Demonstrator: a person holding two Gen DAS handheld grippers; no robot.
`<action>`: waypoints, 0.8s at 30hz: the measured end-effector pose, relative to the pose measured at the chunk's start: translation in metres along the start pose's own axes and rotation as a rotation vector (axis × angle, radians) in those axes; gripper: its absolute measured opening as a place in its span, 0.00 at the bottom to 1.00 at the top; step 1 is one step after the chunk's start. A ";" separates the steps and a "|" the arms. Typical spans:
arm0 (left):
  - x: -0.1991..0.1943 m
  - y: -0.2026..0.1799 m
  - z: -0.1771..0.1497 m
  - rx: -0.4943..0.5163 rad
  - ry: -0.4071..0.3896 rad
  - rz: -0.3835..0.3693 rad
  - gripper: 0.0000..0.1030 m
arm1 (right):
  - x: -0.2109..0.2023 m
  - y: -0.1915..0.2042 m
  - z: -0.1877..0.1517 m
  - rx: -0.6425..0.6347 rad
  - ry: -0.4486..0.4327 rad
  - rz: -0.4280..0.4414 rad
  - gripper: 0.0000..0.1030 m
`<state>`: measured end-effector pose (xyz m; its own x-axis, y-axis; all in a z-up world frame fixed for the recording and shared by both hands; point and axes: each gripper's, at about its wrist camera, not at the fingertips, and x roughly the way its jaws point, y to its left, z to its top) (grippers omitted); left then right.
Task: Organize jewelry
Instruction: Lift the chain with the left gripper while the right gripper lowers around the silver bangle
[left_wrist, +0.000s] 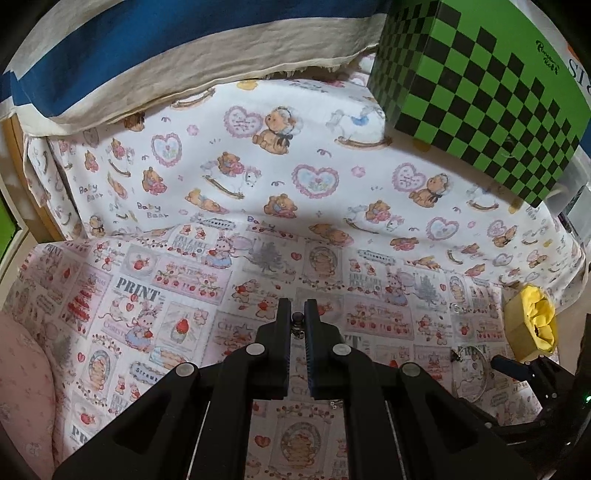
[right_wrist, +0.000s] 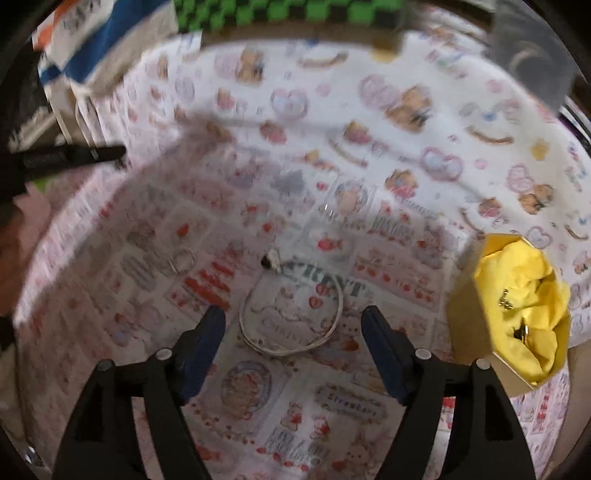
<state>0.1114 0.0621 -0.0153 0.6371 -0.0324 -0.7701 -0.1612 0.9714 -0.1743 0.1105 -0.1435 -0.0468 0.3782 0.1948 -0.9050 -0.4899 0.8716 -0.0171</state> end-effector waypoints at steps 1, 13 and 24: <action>0.000 0.000 0.000 0.001 0.000 0.003 0.06 | 0.001 0.001 -0.002 -0.009 -0.004 -0.014 0.72; -0.004 -0.005 -0.002 0.039 -0.028 0.001 0.06 | -0.007 -0.007 -0.007 0.045 -0.074 -0.050 0.59; -0.013 -0.023 -0.005 0.086 -0.085 -0.019 0.06 | -0.063 -0.014 -0.028 0.089 -0.277 -0.053 0.59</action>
<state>0.1025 0.0392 -0.0046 0.7017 -0.0343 -0.7117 -0.0855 0.9876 -0.1320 0.0714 -0.1805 -0.0014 0.6075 0.2531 -0.7529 -0.3976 0.9175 -0.0123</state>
